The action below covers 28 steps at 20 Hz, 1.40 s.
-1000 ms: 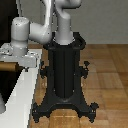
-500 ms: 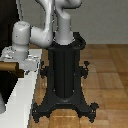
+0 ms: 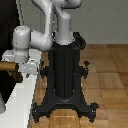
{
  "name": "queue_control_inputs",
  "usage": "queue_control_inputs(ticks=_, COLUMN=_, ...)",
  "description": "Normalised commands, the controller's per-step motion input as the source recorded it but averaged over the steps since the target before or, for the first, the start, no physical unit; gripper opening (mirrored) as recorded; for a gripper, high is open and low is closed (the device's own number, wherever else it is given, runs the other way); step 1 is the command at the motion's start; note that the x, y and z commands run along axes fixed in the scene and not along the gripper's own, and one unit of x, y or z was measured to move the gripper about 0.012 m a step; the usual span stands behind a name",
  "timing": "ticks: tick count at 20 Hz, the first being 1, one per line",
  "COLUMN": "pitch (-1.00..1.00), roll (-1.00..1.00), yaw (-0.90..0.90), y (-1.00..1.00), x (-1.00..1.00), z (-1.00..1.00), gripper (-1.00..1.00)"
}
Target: Open the door by pressing down and pulling on the handle.
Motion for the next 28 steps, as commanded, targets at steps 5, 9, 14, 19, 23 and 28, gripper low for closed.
queue_control_inputs(ticks=5, pitch=0.0, roll=0.0, yaw=0.0, y=0.0, x=0.0, z=-0.4, gripper=1.0)
queue_control_inputs(ticks=9, pitch=0.0, roll=0.0, yaw=0.0, y=0.25, x=0.0, z=0.0, gripper=1.0)
queue_control_inputs(ticks=14, pitch=0.0, roll=0.0, yaw=0.0, y=0.2, x=0.0, z=0.0, gripper=1.0)
queue_control_inputs(ticks=19, pitch=0.0, roll=0.0, yaw=0.0, y=1.0, x=0.0, z=0.0, gripper=1.0)
queue_control_inputs(ticks=23, pitch=0.0, roll=0.0, yaw=0.0, y=0.5, x=0.0, z=-0.12, gripper=1.0)
queue_control_inputs(ticks=28, pitch=0.0, roll=0.0, yaw=0.0, y=0.4, x=0.0, z=0.0, gripper=1.0)
